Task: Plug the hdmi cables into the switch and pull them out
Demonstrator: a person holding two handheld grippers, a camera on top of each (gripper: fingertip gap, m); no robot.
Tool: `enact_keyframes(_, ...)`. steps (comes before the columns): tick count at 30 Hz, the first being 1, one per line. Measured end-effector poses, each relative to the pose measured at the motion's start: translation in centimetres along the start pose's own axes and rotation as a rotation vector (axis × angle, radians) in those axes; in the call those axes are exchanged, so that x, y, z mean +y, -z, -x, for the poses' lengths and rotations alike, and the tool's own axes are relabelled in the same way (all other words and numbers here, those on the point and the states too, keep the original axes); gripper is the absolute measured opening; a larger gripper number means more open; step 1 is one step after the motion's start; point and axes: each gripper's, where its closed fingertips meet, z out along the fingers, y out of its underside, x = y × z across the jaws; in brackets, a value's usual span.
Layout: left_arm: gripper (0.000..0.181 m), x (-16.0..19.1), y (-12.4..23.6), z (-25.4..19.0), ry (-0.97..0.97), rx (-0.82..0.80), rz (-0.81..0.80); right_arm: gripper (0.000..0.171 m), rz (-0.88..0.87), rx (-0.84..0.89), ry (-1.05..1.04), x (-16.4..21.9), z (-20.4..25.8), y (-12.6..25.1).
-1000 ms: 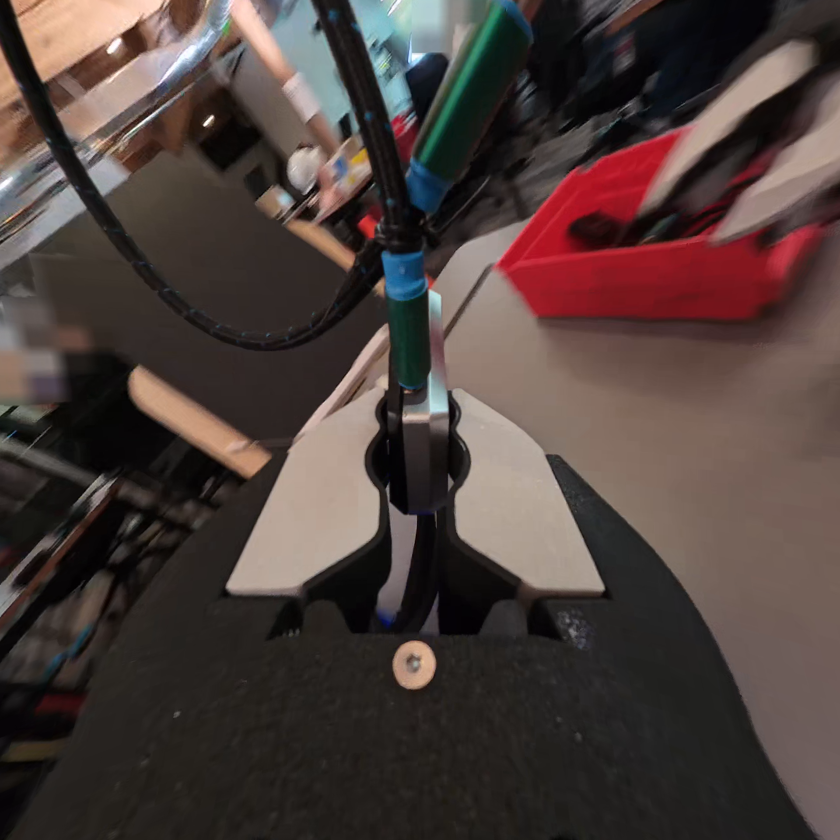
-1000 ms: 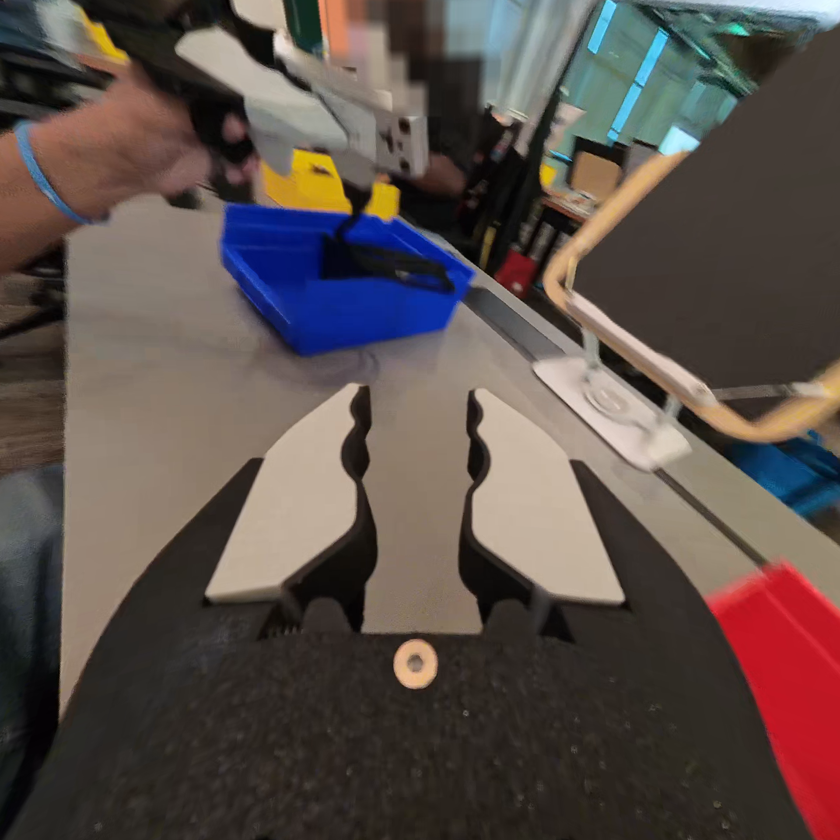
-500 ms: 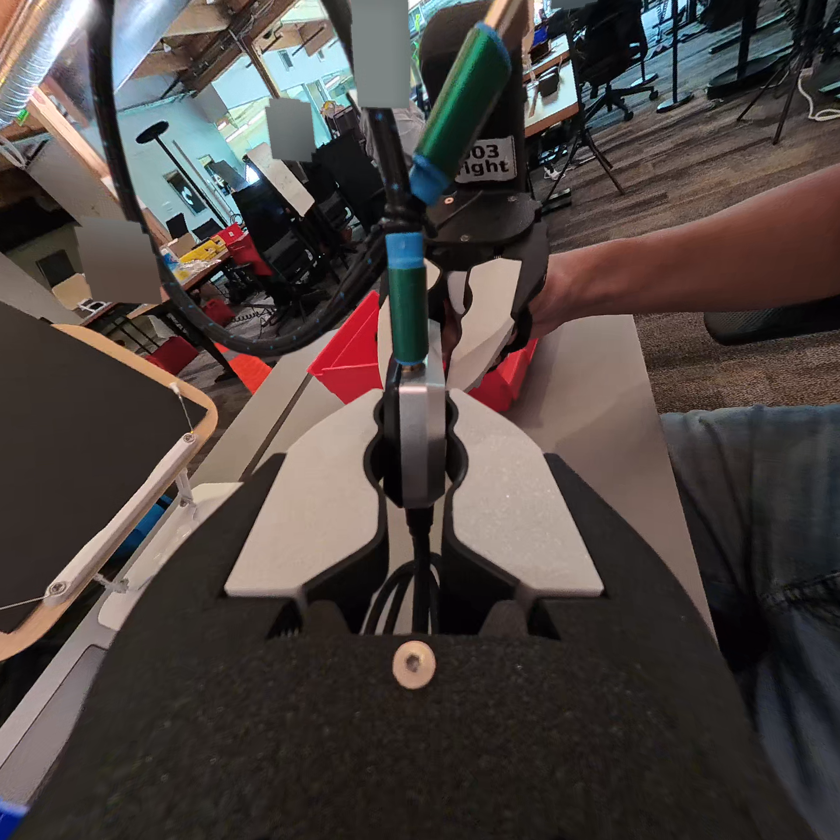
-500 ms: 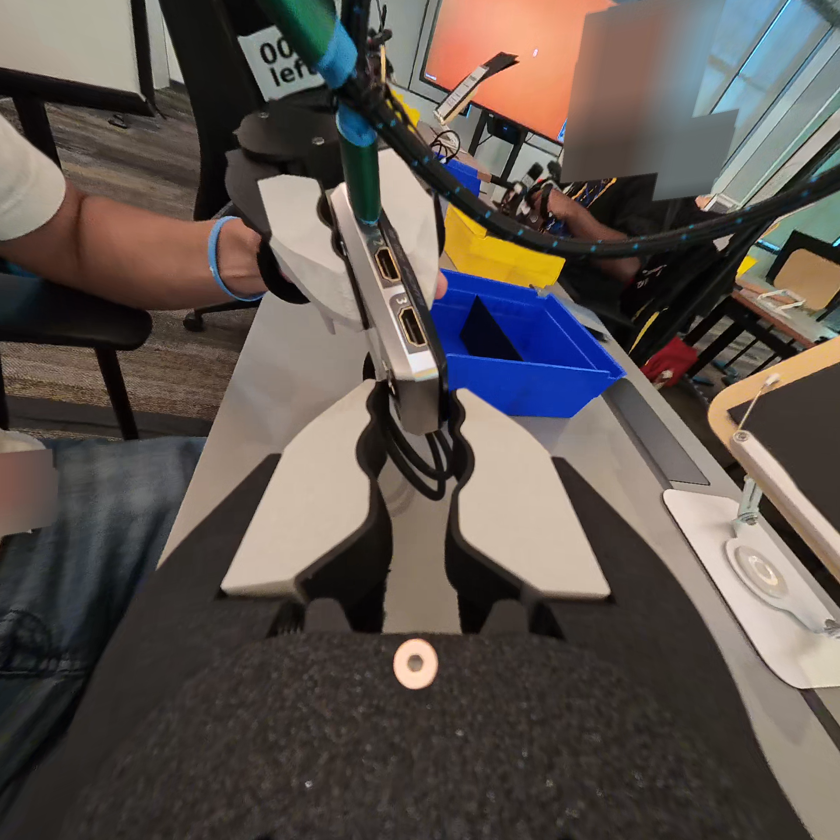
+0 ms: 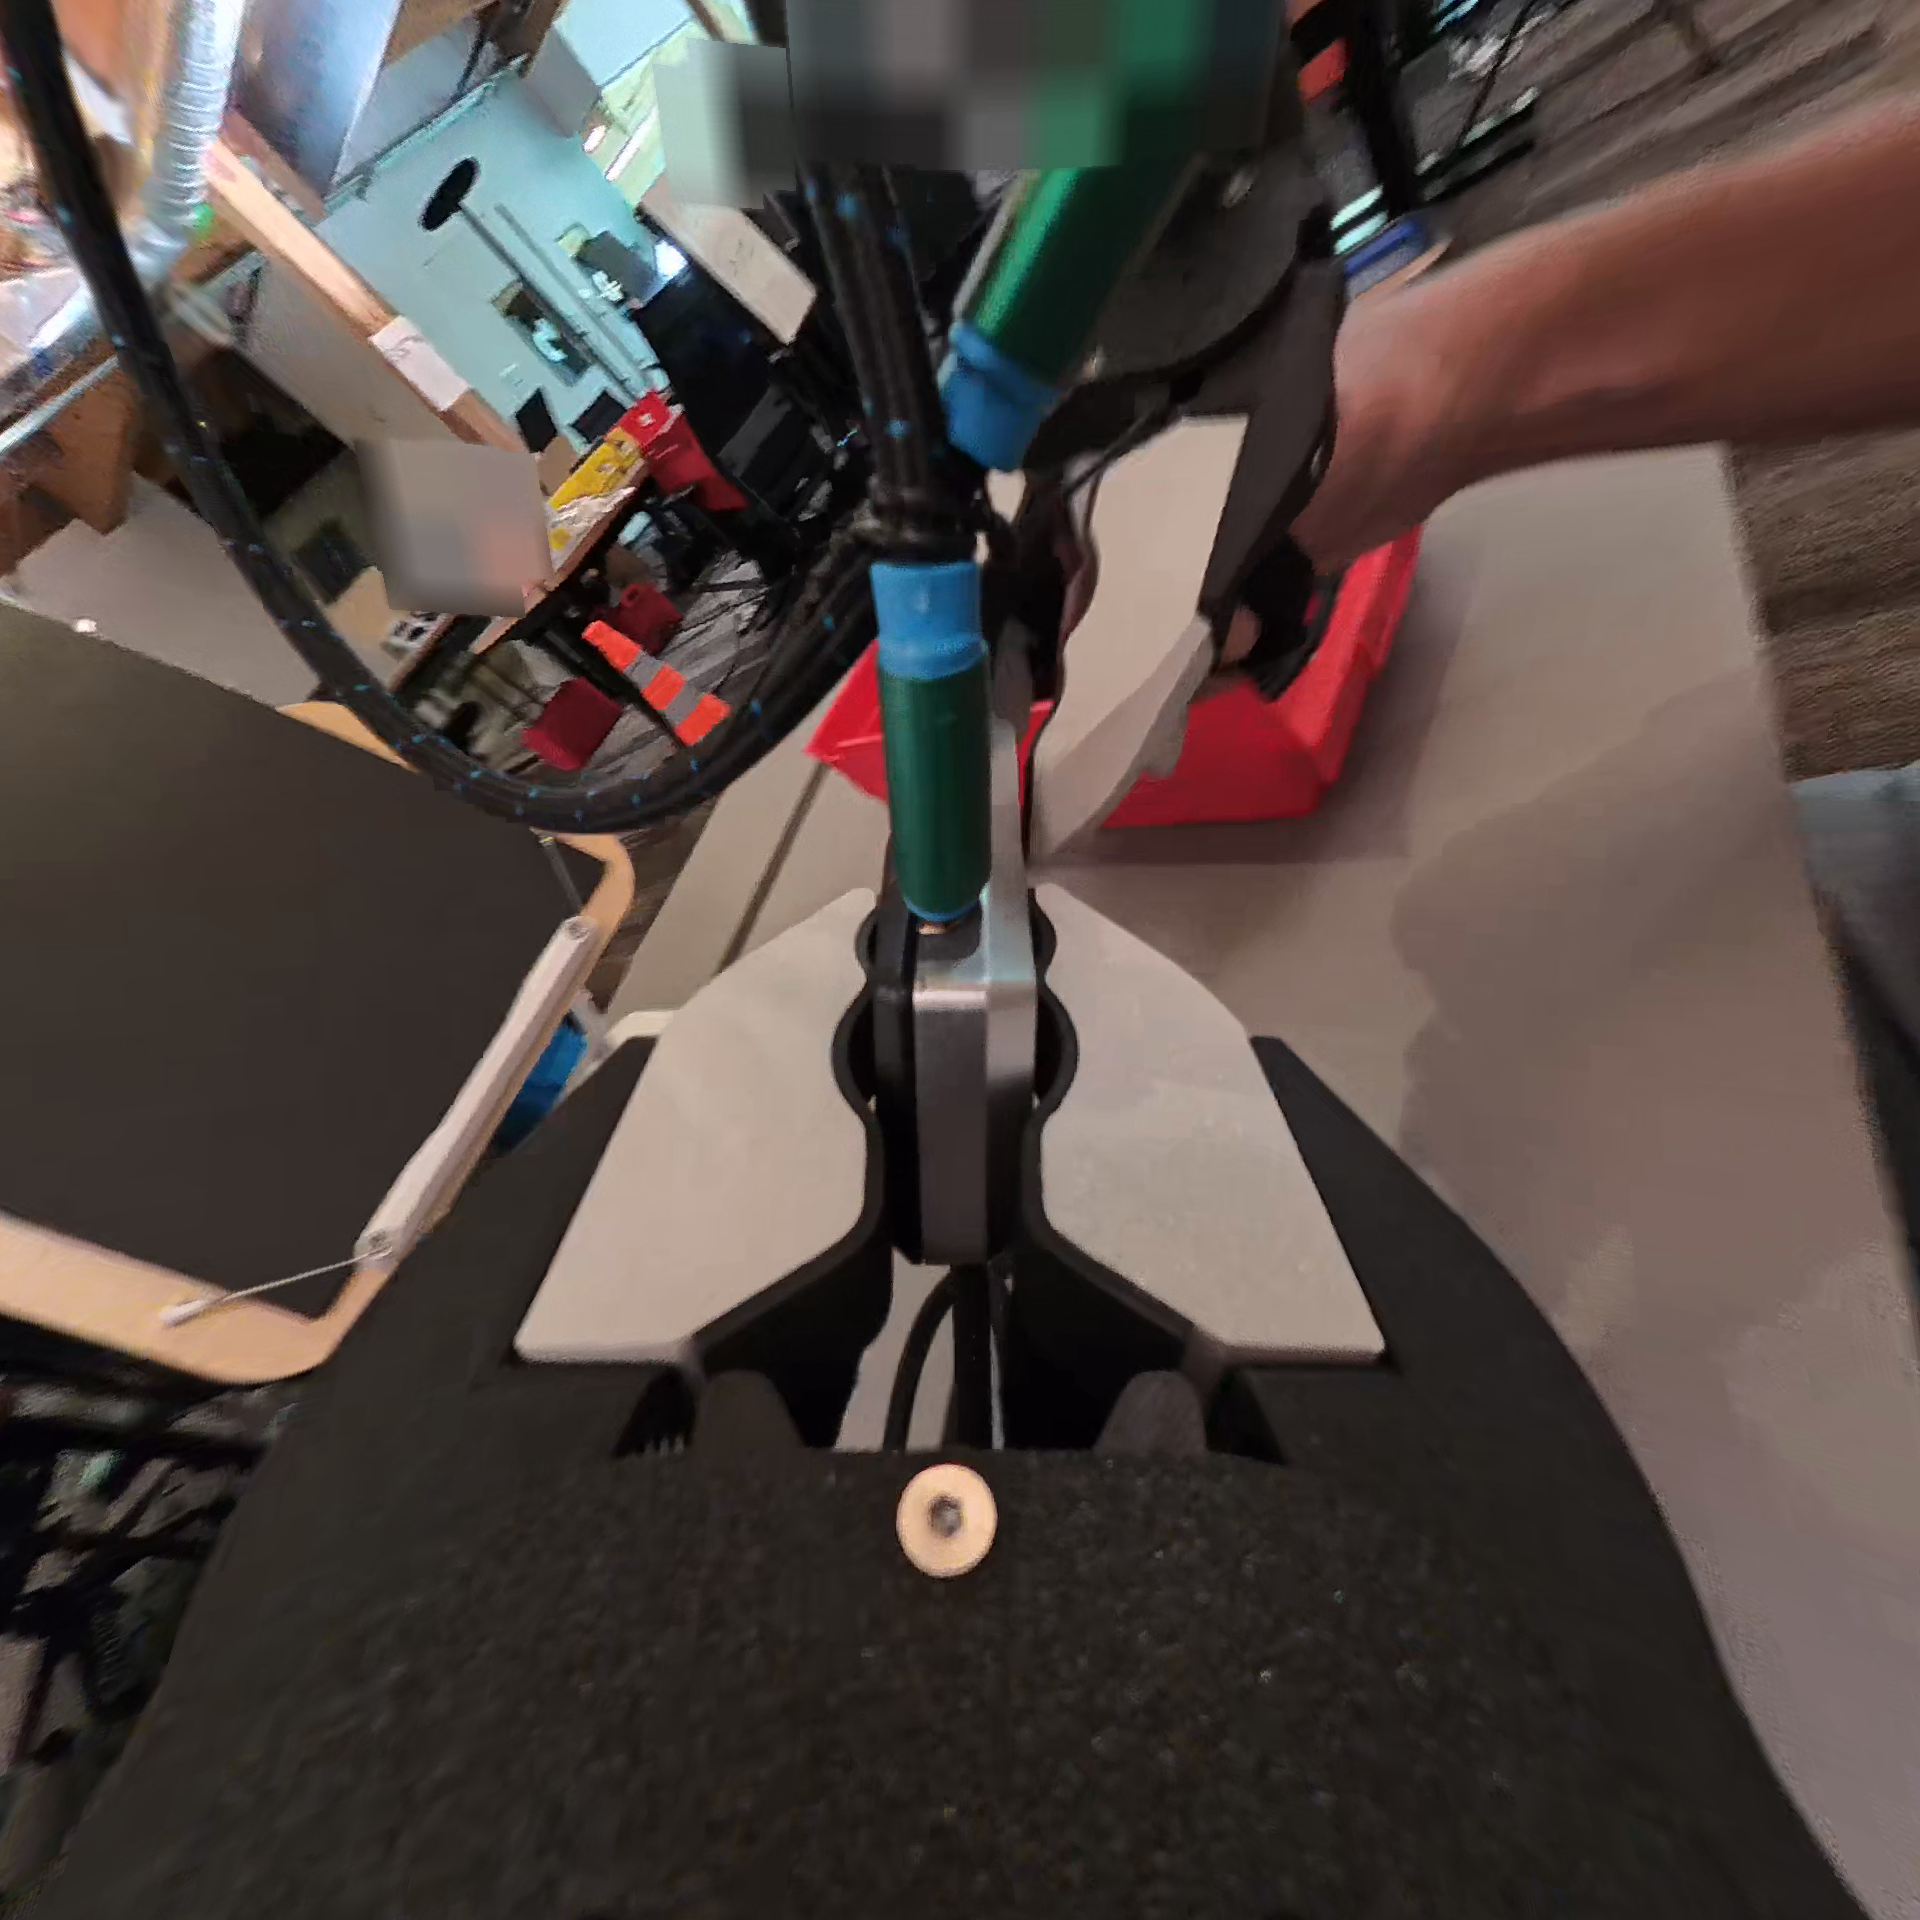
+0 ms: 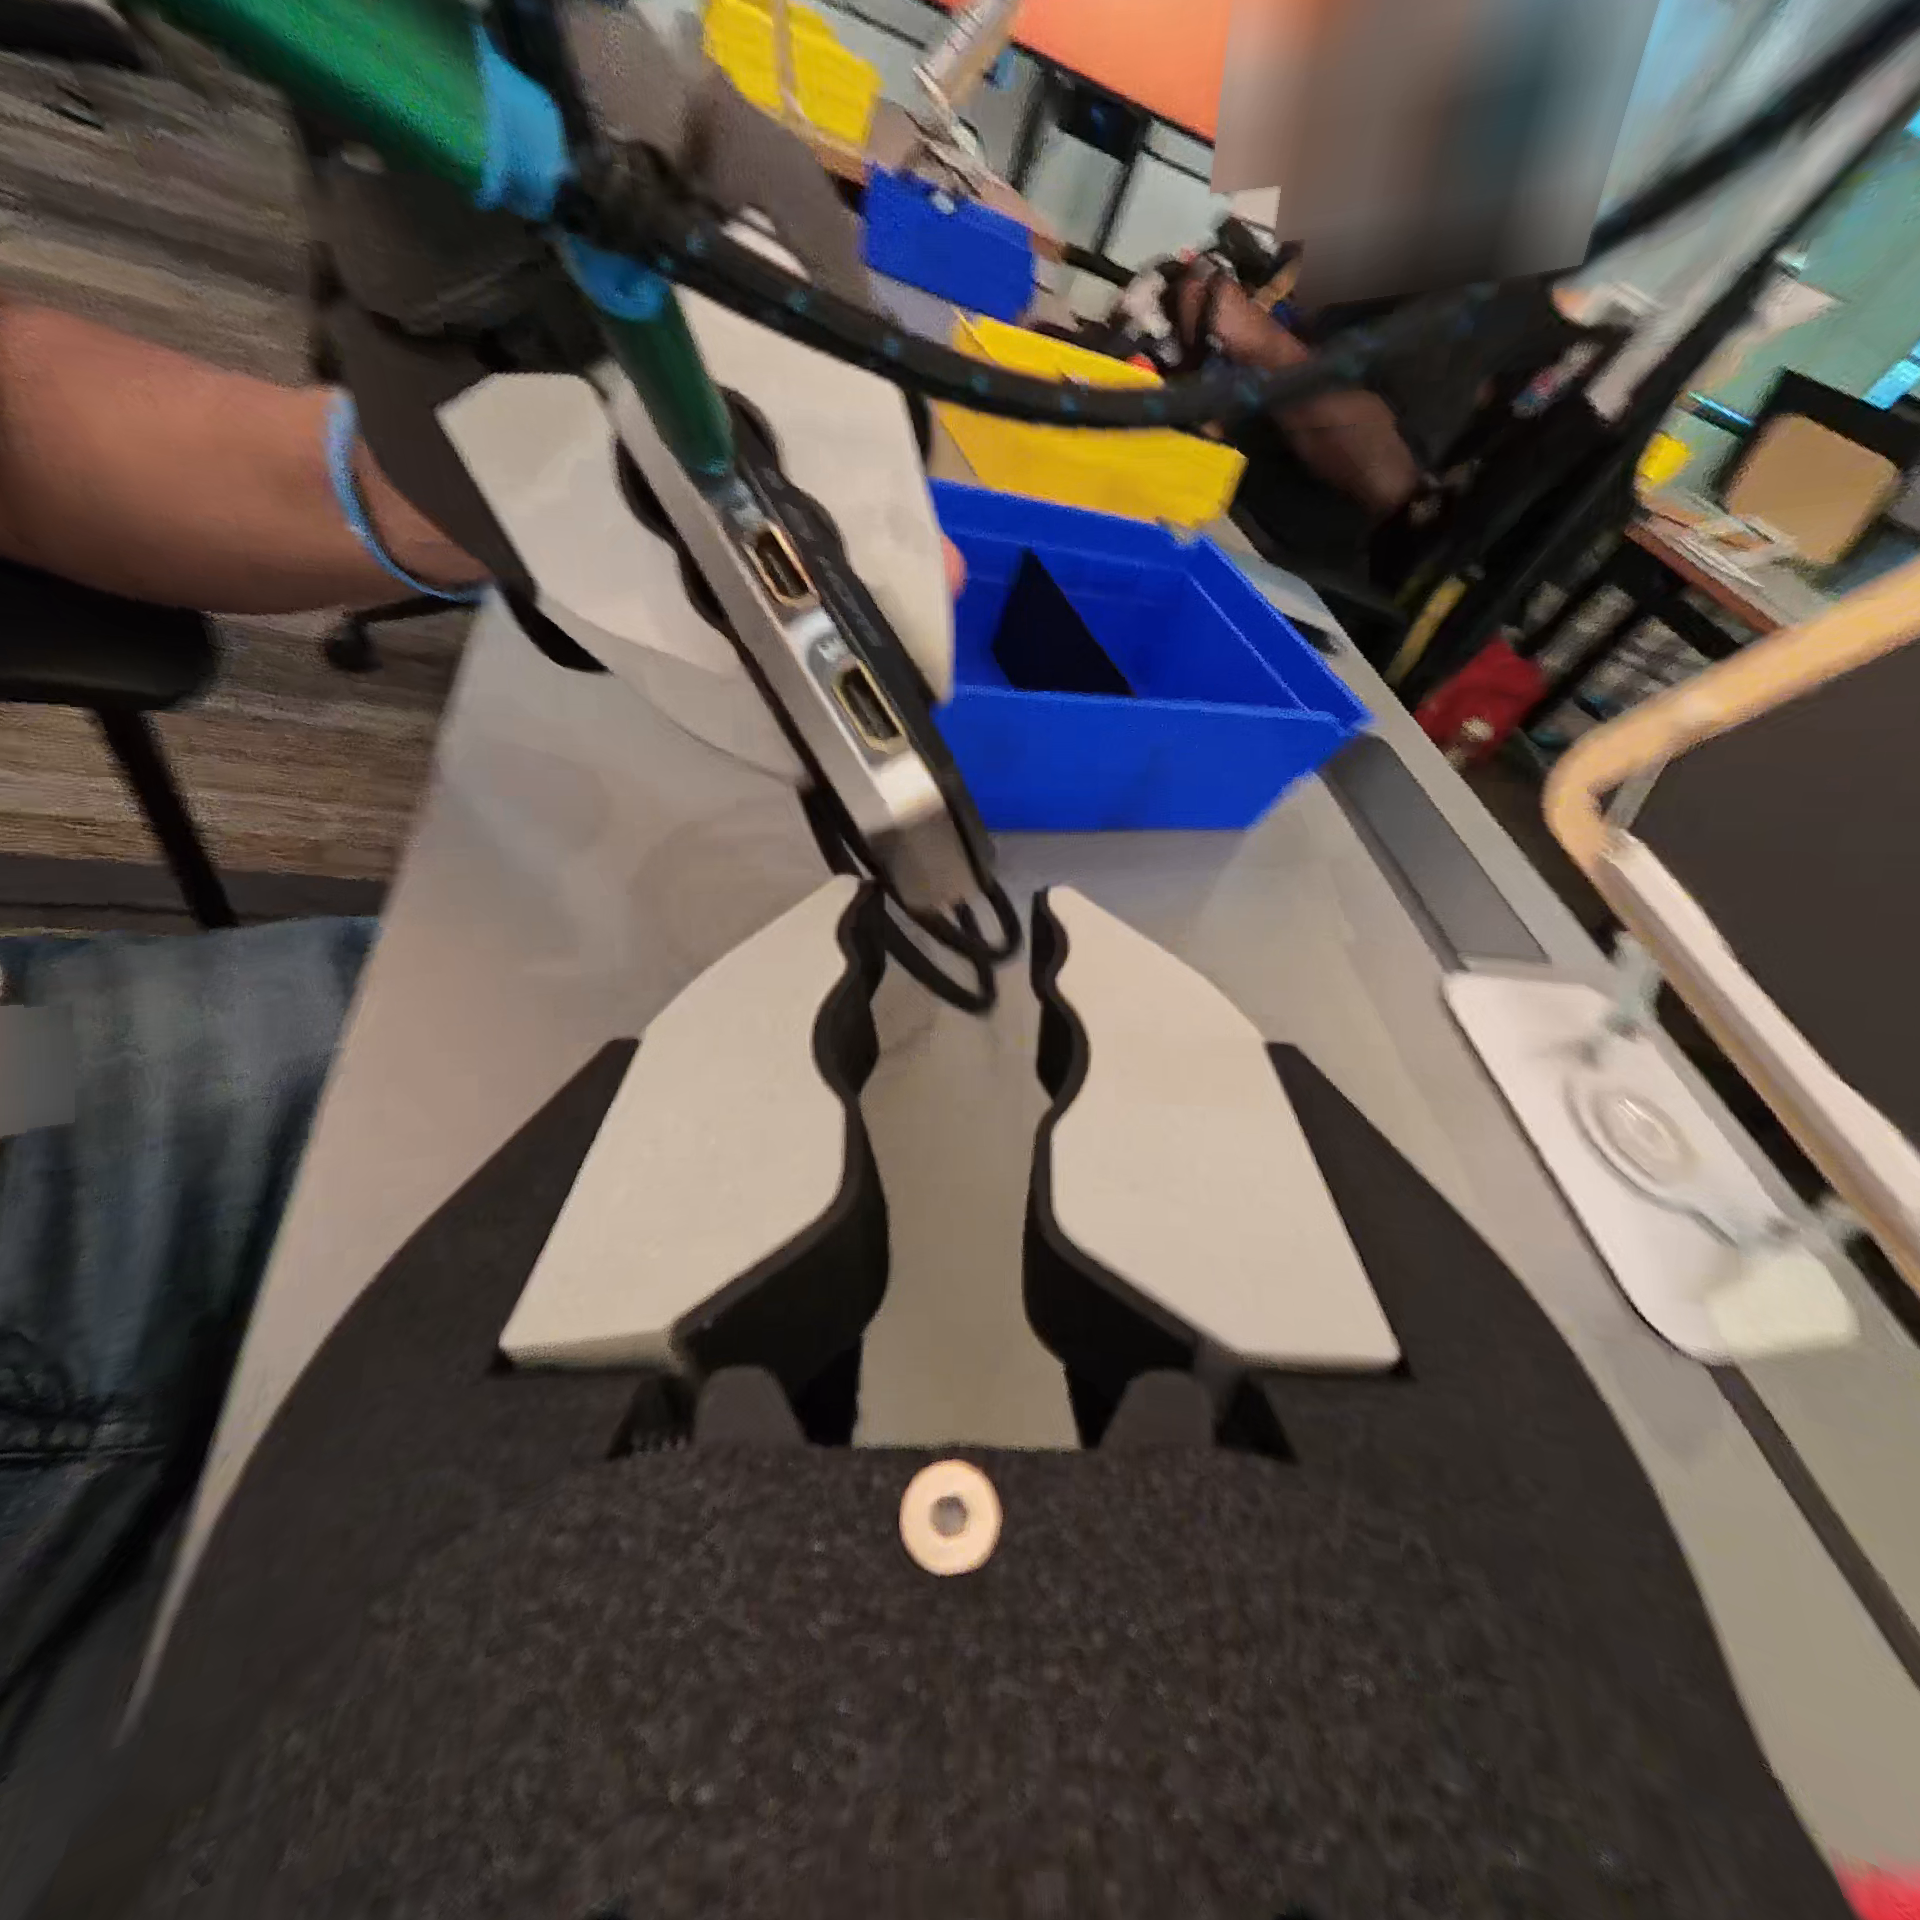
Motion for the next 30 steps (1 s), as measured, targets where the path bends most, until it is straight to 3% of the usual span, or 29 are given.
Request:
enact_keyframes(5, 0.022, 3.8, -2.6, 4.2, -0.121, -0.224, 0.110, 0.035, 0.046, 0.140, -0.074, -0.5, -3.0, 3.3)
enact_keyframes(10, 0.022, 6.6, -8.2, 6.0, -0.245, -0.390, 0.213, 0.034, 0.162, 0.295, -0.034, -3.0, -4.8, 8.4)
enact_keyframes(12, 0.022, 7.4, -11.0, 5.2, -0.289, -0.372, 0.242, 0.033, 0.168, 0.328, -0.029, -4.5, -4.6, 10.9)
enact_keyframes(14, 0.022, 8.0, -13.6, 3.6, -0.333, -0.343, 0.265, 0.034, 0.175, 0.266, -0.051, -5.2, -2.9, 11.1)
enact_keyframes(16, 0.023, 8.1, -16.0, 1.3, -0.353, -0.289, 0.274, 0.034, 0.305, 0.274, -0.022, -2.8, -2.4, 10.1)
enact_keyframes(18, 0.023, 7.6, -17.6, -0.7, -0.343, -0.224, 0.281, 0.044, 0.475, 0.335, 0.001, 1.4, -3.7, 9.7)
enact_keyframes(20, 0.022, 6.7, -17.8, -1.4, -0.342, -0.218, 0.269, 0.045, 0.503, 0.324, -0.071, 3.2, -4.5, 9.7)
enact_keyframes(25, 0.023, 5.0, -15.3, -0.1, -0.191, -0.207, 0.191, 0.035, 0.234, 0.289, -0.044, -2.2, -3.8, 10.7)
enact_keyframes(30, 0.022, 4.0, -12.5, 0.3, -0.081, -0.139, 0.145, 0.035, 0.208, 0.298, -0.015, -3.4, -3.3, 11.4)
